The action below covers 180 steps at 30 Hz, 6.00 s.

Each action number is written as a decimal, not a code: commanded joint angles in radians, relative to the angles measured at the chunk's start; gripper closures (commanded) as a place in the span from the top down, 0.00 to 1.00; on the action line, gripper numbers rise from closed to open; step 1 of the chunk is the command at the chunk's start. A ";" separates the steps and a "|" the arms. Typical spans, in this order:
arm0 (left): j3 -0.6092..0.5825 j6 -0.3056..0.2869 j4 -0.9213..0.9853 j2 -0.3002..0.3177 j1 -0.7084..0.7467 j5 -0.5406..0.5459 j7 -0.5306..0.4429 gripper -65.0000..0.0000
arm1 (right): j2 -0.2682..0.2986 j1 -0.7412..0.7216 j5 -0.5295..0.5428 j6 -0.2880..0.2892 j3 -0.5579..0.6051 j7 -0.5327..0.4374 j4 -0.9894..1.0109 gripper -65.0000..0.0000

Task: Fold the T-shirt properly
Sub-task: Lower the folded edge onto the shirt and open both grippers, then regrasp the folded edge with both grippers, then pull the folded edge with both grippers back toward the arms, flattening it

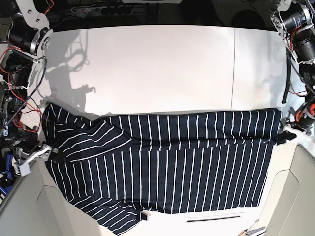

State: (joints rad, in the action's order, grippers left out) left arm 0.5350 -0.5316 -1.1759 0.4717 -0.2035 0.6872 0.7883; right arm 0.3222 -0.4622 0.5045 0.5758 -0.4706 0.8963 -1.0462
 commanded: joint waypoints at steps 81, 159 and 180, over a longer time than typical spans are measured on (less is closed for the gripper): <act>0.070 -0.052 -0.280 -0.064 0.311 0.026 -0.002 0.00 | -0.070 0.388 0.263 0.015 -0.150 0.085 -0.278 0.00; 0.199 -0.030 -0.442 -0.042 0.477 0.106 0.077 0.00 | -0.017 0.576 0.446 0.017 -0.165 0.264 -0.414 0.00; 0.199 -0.030 -0.560 -0.043 0.681 0.163 0.115 0.00 | -0.017 0.849 0.464 0.027 -0.204 0.266 -0.666 0.00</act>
State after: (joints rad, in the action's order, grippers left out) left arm 0.7258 -0.5583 -1.7195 0.4110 0.4740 0.8387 0.9154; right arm 0.2874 0.3836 0.9524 0.5964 -0.6632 1.1717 -1.6966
